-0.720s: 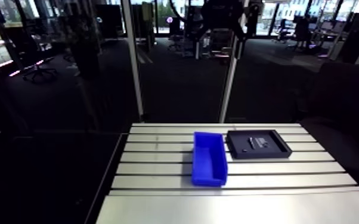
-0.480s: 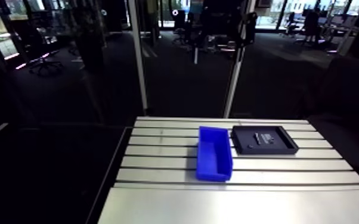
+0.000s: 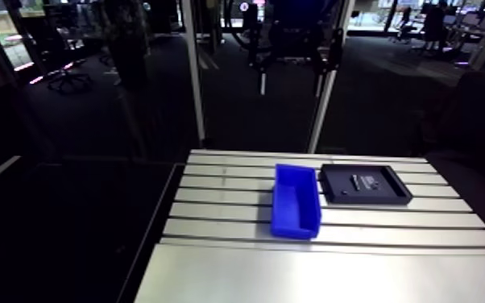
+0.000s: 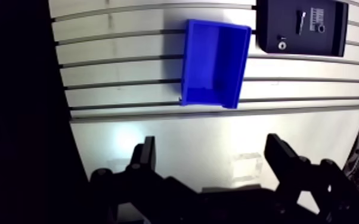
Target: Pick up the M10 bolt from the tray and put it into the blue bin.
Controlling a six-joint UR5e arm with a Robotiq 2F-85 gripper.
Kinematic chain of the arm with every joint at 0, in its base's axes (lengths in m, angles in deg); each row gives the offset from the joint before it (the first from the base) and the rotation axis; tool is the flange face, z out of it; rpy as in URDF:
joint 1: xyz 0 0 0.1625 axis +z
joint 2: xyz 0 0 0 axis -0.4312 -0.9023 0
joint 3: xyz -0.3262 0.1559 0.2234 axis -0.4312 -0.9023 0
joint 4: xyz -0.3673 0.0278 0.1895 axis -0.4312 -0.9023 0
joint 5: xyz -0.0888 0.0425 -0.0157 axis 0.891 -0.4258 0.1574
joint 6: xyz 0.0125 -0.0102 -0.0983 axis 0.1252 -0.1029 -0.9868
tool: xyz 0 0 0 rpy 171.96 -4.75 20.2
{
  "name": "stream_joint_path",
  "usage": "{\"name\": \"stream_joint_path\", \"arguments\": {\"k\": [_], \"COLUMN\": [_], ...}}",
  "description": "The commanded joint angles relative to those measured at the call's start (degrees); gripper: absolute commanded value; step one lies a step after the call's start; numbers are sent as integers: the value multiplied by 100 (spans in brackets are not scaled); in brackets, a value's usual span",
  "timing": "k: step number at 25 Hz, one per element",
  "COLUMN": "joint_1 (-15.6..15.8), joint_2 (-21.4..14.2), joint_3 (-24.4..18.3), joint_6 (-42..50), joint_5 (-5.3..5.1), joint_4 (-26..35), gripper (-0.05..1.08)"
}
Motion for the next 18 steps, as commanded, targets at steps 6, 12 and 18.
{"name": "stream_joint_path", "arguments": {"k": [6,12,18], "joint_1": [-30,-65,-65], "joint_2": [-27,-45,-62], "joint_3": [-33,-86,-227], "joint_6": [-1,-36,-45], "joint_5": [35,96,61], "joint_4": [-27,-194,-177], "gripper": [1,1,1]}}
